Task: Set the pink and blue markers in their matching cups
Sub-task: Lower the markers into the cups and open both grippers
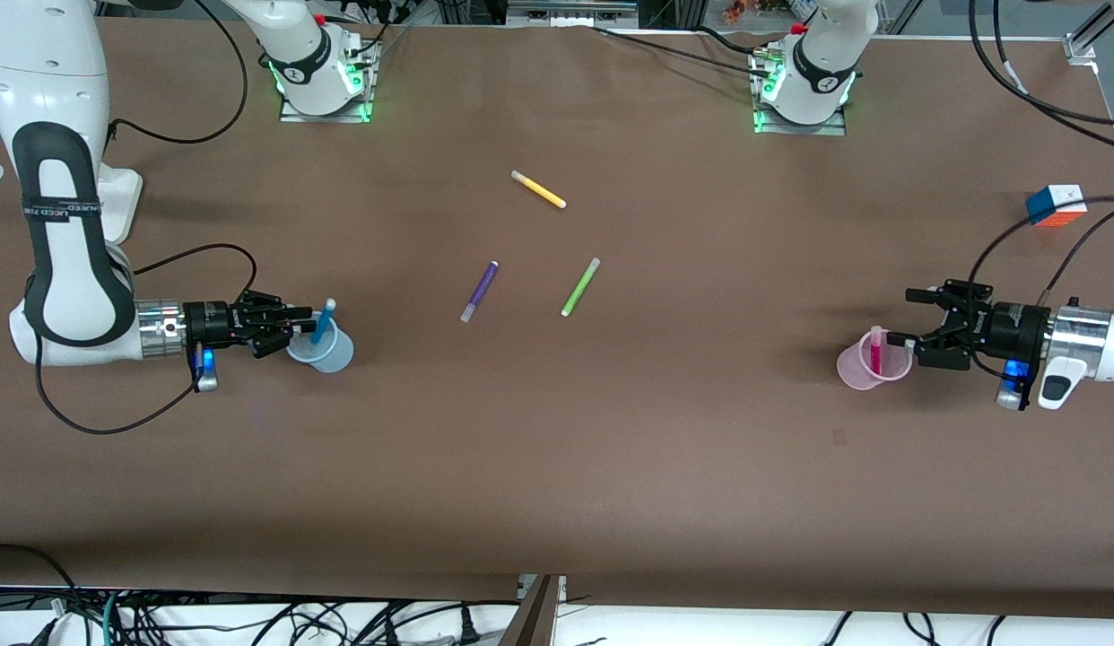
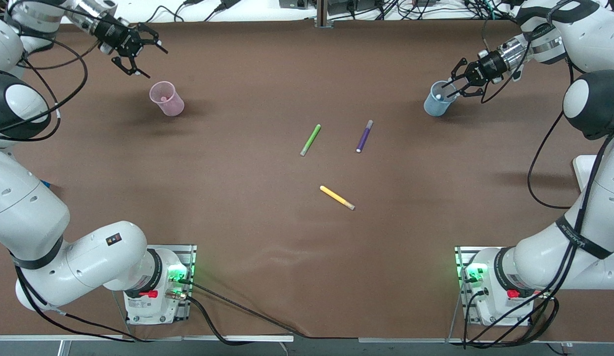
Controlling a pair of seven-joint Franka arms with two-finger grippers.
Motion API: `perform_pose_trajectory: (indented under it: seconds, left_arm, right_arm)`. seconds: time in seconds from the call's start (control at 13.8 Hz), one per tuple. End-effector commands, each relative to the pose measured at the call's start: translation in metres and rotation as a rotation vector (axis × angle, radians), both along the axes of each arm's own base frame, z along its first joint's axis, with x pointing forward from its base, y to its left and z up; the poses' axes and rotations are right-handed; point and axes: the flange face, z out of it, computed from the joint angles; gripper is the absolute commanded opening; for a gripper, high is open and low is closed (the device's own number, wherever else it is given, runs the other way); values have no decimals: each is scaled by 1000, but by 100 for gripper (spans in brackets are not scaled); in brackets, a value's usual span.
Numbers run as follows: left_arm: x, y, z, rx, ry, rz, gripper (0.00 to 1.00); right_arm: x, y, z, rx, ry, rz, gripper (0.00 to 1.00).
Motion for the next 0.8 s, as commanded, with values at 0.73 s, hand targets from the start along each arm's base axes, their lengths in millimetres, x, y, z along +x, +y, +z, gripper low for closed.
perform_pose_trajectory:
  seconds: [0.73]
  left_arm:
    - [-4, -161, 176, 624, -685, -979, 100]
  right_arm:
    - [3, 16, 217, -466, -234, 341, 100]
